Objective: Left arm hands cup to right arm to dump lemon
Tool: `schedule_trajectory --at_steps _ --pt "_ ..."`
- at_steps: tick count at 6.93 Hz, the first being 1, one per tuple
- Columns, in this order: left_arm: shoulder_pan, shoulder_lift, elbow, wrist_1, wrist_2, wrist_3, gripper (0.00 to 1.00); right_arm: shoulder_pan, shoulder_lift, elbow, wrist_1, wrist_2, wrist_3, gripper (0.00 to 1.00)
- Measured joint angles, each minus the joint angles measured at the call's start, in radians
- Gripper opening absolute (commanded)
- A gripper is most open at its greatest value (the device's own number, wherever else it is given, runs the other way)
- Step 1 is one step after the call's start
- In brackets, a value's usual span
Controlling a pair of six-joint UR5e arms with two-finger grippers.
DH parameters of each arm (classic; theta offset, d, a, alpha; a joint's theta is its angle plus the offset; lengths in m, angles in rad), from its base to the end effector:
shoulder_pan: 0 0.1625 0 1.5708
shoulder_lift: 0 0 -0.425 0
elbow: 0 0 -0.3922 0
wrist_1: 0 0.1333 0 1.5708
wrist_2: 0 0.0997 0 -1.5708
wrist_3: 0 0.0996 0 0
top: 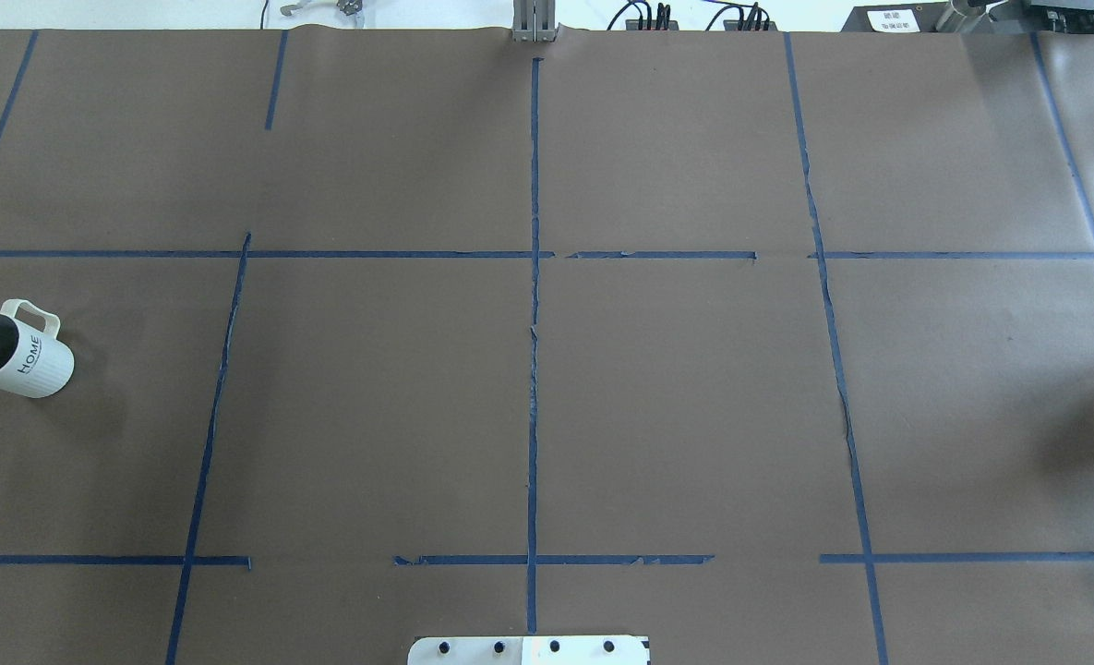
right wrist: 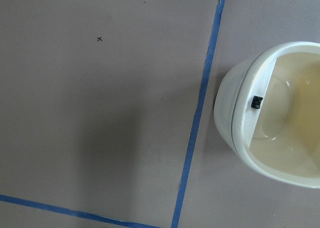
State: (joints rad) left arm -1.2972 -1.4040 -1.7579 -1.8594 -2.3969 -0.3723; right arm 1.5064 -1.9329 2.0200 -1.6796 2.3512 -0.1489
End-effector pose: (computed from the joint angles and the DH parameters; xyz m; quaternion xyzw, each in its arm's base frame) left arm 0.0603 -0.4370 0.6076 0.0077 0.4208 0.0170 0.9069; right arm 0.0413 -0.3417 0.5987 0.0060 -0.3804 -0.0943 0.9200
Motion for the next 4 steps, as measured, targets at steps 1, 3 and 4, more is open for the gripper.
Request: schedule_trajectory --at_steps 1,3,4 --pt "0.053 0.000 0.040 -0.107 0.027 -0.112 1.00 0.000 -0.001 0.000 0.000 0.003 0.000 1.00" --pt "0.161 -0.006 0.083 -0.255 0.085 -0.294 1.00 0.000 -0.003 0.001 0.000 0.006 -0.001 1.00" --pt "0.184 -0.008 0.087 -0.274 0.092 -0.329 1.00 0.000 -0.003 0.001 0.000 0.006 -0.001 1.00"
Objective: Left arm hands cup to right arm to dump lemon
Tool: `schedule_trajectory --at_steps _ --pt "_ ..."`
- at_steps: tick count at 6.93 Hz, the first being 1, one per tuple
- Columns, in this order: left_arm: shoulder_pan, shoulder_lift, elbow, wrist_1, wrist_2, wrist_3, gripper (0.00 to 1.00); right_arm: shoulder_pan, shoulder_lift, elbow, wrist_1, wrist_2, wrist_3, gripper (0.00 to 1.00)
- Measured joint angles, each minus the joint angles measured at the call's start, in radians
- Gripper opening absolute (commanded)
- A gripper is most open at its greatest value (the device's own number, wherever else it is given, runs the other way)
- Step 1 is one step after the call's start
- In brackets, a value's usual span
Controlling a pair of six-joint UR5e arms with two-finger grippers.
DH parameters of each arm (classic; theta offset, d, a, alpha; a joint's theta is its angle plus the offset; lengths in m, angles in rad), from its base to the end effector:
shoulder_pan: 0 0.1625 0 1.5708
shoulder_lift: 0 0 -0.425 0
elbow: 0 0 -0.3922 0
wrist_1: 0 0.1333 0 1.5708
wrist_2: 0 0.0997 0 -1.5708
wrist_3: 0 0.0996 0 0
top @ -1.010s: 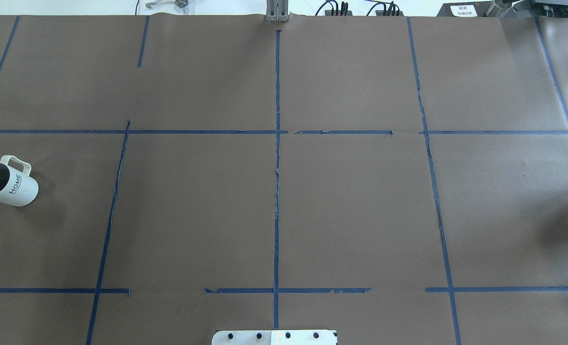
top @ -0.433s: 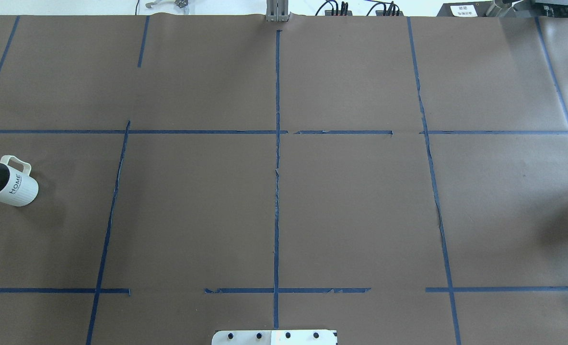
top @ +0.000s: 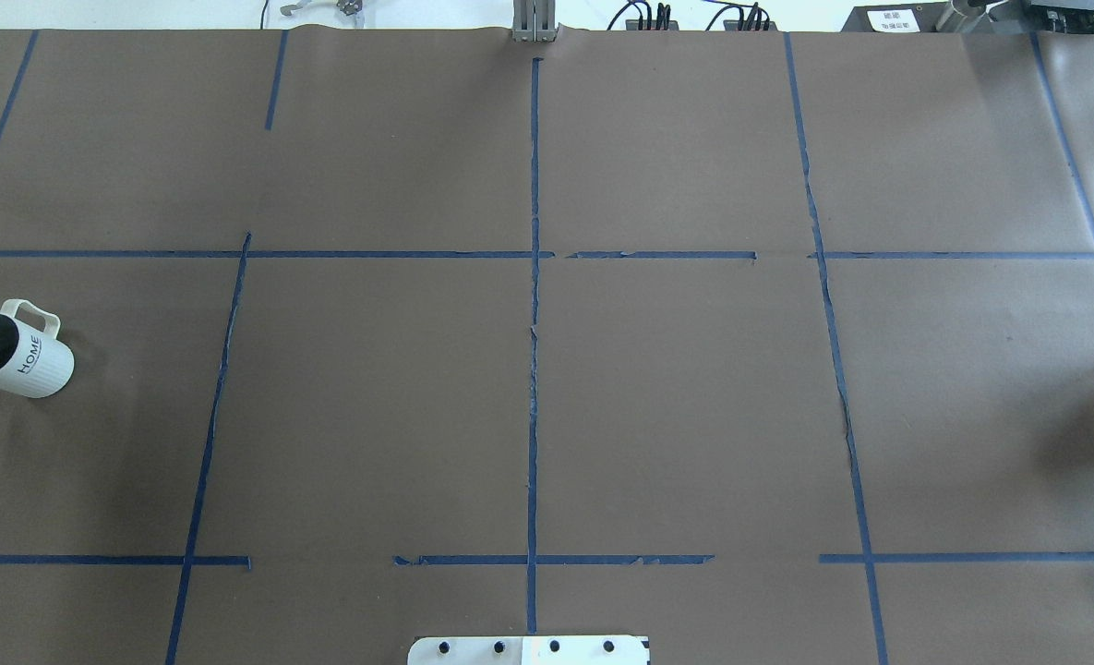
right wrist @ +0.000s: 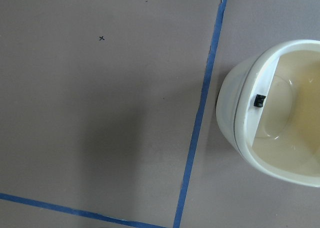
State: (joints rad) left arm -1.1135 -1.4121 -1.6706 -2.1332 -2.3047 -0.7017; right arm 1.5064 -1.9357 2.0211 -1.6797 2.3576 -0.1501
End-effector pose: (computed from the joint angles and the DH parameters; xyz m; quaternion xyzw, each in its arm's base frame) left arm 0.1378 -0.4308 0.6219 0.0043 0.4181 -0.0215 0.9082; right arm 0.0409 -0.3405 0.5987 0.0056 -0.3834 -0.0944 0.9187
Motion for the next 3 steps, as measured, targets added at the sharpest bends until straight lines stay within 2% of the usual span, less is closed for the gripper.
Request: schedule_trajectory --at_steps 3 --pt "0.017 -0.007 0.004 -0.008 0.010 -0.021 1.00 0.000 0.000 0.002 0.000 0.002 0.000 1.00"
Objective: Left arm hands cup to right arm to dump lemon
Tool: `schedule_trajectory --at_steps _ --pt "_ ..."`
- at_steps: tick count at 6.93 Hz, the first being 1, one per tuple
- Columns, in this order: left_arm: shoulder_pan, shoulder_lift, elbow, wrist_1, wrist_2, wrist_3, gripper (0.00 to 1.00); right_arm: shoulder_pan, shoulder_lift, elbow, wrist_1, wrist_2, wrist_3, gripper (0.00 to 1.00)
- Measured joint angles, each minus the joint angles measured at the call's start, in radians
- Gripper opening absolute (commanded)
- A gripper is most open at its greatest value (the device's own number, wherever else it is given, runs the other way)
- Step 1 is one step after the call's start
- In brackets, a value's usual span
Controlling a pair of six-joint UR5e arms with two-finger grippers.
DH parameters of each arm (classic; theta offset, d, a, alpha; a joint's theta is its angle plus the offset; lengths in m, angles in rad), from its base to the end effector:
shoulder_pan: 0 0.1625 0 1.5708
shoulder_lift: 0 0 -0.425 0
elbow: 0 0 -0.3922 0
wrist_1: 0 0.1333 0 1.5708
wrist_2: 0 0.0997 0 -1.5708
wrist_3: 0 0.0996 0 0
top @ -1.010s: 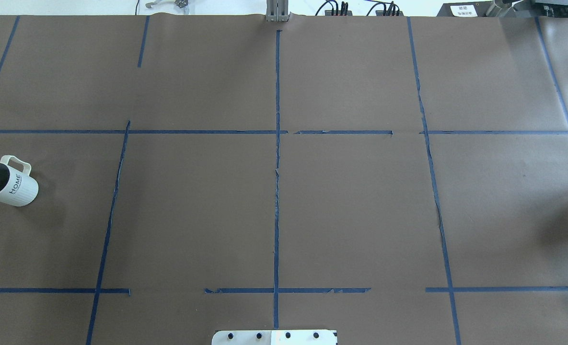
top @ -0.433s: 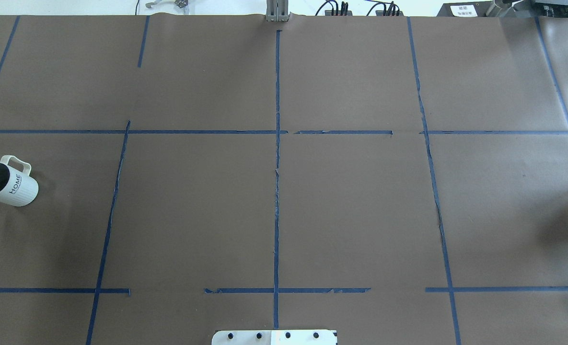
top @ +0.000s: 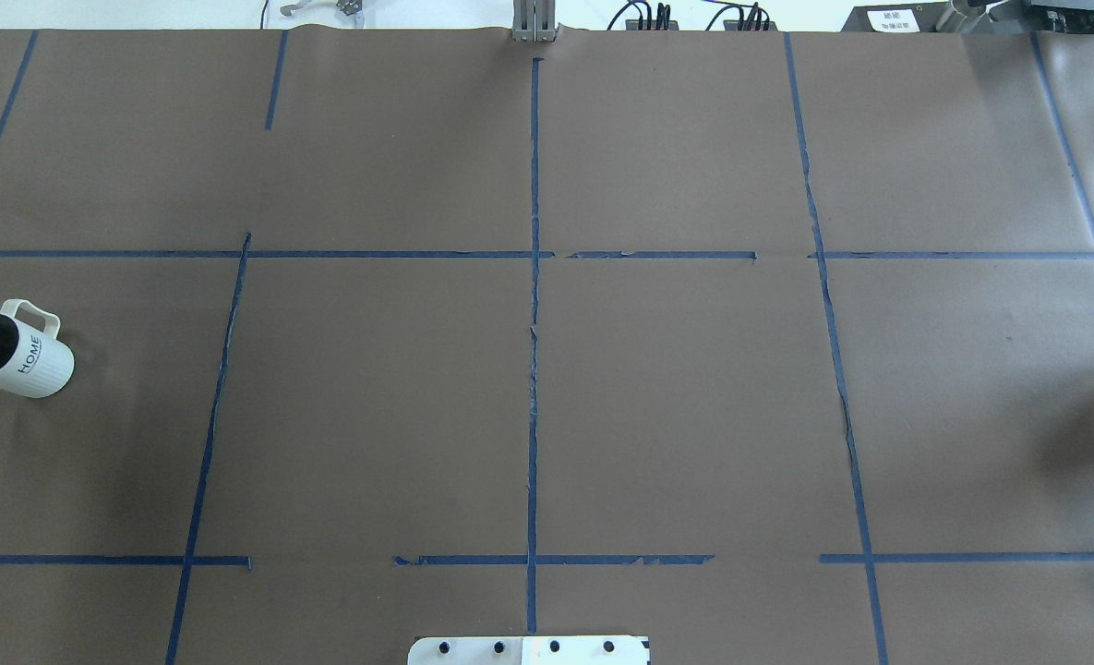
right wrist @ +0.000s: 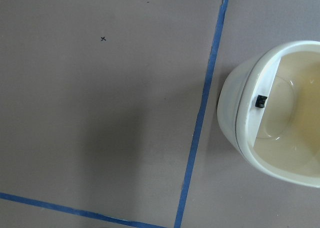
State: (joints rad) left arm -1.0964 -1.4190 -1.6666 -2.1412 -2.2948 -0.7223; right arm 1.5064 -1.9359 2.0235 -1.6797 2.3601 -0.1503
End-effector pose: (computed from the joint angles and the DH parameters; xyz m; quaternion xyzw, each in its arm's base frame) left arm 0.1460 -0.4318 0.6205 0.0036 0.4170 -0.0224 0.9086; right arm 0.0408 -0.3405 0.5974 0.0067 -0.3845 -0.0948 0.9182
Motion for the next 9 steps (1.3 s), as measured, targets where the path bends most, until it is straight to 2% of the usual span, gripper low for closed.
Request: schedule_trajectory --at_steps 1,2,3,4,7,9 --pt "0.001 -0.001 0.002 -0.001 -0.001 -0.006 1.00 0.000 0.000 0.001 0.000 0.000 0.000 1.00" --pt "0.001 -0.002 0.003 -0.002 -0.001 -0.012 0.74 0.000 0.000 0.001 0.000 0.001 0.000 1.00" --pt "0.001 -0.003 0.006 -0.002 -0.001 -0.016 0.23 0.000 0.000 0.002 0.000 0.001 0.001 1.00" --pt "0.001 -0.003 0.012 -0.002 0.000 -0.017 0.00 -0.001 0.000 0.003 0.001 0.001 0.005 1.00" --pt "0.001 -0.006 -0.002 0.002 0.001 -0.032 0.00 -0.001 0.005 0.008 0.001 0.003 0.012 1.00" --pt "0.002 -0.037 -0.089 0.021 -0.001 -0.149 0.00 -0.002 0.011 0.041 0.002 0.047 0.015 1.00"
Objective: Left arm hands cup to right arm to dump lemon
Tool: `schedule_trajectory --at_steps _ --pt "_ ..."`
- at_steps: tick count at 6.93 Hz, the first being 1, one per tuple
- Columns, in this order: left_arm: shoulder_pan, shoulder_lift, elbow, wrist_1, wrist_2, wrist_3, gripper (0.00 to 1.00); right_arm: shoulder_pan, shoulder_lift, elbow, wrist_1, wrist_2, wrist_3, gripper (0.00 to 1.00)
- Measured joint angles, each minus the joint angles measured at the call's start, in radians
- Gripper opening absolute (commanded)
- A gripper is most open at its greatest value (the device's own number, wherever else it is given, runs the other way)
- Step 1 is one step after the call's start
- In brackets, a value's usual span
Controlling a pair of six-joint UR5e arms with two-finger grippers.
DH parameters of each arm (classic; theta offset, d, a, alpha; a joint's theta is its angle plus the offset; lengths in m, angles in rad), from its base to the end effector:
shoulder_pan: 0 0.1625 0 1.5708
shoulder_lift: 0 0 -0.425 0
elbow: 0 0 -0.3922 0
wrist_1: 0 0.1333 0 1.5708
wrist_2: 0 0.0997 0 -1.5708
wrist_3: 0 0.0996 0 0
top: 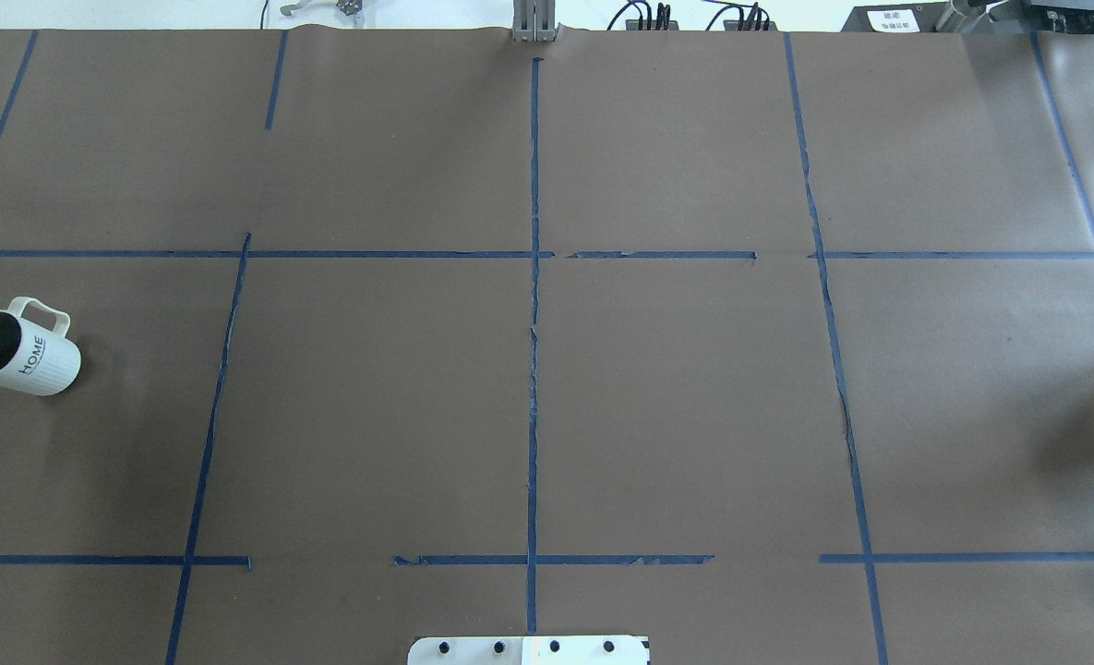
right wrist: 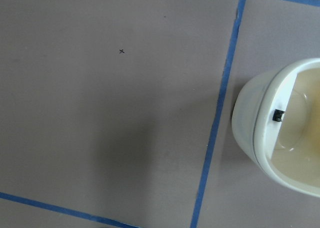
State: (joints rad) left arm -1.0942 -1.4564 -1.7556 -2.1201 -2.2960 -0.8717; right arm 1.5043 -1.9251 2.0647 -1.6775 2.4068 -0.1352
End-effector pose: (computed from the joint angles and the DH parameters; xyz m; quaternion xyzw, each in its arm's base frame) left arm 0.1546 -0.4460 0.5599 0.0119 0.4419 -0.0687 0.8944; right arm 0.0365 -0.3460 0.5700 0.0290 -0.4051 -0.0986 0.9085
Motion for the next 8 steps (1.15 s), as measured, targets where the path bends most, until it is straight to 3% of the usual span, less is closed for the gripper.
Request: schedule_trajectory --at_steps 2,4,6,8 --pt "0.042 -0.154 -0.082 0.118 -0.001 -0.211 0.00 -0.028 0.042 0.033 0.088 0.047 0.038 1.00" --pt "0.113 -0.386 -0.128 0.331 -0.002 -0.391 0.00 -0.135 0.080 0.003 0.420 0.020 0.252 1.00" --pt "0.187 -0.599 -0.155 0.553 0.001 -0.508 0.00 -0.319 0.140 -0.013 0.767 -0.142 0.554 1.00" --pt "0.228 -0.749 -0.128 0.674 0.003 -0.563 0.00 -0.464 0.236 -0.012 0.927 -0.302 0.688 0.99"
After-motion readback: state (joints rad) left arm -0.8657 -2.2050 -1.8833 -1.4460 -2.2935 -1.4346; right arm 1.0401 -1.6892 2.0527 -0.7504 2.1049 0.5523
